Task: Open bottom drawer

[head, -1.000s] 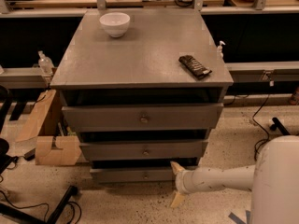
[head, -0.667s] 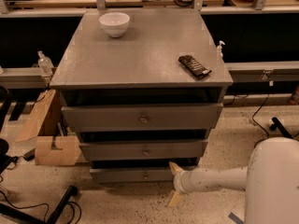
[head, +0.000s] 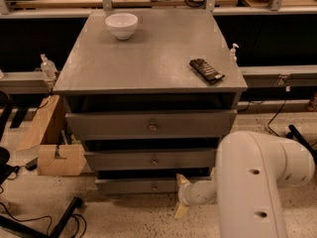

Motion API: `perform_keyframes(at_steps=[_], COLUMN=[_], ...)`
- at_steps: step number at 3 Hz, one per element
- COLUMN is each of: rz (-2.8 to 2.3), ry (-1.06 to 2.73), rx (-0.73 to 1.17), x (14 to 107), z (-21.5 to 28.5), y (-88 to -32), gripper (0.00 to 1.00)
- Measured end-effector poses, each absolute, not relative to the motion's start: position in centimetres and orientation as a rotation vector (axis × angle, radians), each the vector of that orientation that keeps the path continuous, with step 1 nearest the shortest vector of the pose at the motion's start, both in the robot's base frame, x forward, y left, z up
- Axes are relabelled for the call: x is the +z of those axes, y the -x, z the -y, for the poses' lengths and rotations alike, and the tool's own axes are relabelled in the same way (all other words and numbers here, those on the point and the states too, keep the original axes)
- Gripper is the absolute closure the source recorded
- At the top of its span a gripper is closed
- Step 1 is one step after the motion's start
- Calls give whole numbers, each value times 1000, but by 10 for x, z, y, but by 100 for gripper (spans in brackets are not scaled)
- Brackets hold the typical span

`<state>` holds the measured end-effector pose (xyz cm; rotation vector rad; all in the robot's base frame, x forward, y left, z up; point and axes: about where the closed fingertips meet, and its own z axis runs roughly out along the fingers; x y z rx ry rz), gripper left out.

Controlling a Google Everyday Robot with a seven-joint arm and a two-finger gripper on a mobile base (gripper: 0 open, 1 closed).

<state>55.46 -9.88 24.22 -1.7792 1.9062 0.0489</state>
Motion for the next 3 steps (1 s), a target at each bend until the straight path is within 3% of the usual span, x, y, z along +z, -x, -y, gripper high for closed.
perform_keyframes(at_steps=[3], rz=[-1930], ry=[1855], rx=[-51], x=[212], z=[99], y=[-572], gripper=[0])
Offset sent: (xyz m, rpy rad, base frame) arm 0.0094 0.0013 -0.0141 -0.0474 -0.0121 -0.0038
